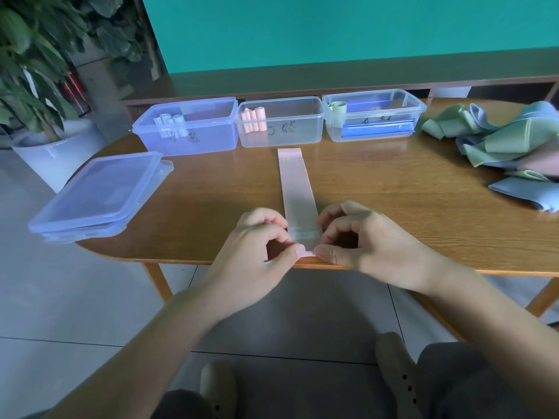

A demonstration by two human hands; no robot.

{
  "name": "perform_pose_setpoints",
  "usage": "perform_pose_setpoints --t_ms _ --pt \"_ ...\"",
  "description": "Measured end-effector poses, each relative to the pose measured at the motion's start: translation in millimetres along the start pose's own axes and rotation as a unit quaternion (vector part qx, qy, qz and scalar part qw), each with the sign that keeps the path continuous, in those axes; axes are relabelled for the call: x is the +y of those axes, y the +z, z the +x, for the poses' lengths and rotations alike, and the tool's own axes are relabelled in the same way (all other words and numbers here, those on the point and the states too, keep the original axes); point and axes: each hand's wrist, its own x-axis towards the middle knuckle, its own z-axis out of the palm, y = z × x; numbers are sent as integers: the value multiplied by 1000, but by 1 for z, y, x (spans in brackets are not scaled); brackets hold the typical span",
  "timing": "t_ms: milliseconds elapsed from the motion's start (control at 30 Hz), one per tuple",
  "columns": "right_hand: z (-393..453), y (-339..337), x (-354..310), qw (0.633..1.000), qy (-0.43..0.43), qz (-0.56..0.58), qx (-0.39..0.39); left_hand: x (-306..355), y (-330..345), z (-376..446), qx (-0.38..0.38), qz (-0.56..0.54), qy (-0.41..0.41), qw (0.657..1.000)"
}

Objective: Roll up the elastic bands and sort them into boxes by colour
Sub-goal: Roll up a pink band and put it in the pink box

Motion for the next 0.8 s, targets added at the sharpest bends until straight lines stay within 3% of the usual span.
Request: perform_pose_setpoints --t_ms 233,433,600,800 --pt "5 -3 0 1000 17 6 -6 1 -2 5 -18 -17 -2 1000" --pt "4 -6 0 997 -41 64 -32 0 -2 5 -39 -28 43 998" --pt "1 -3 1 996 -82 15 -43 -4 -3 5 -30 3 101 994" --pt "0 -3 -1 997 -64 -7 -36 -4 -4 5 -8 -5 79 997"
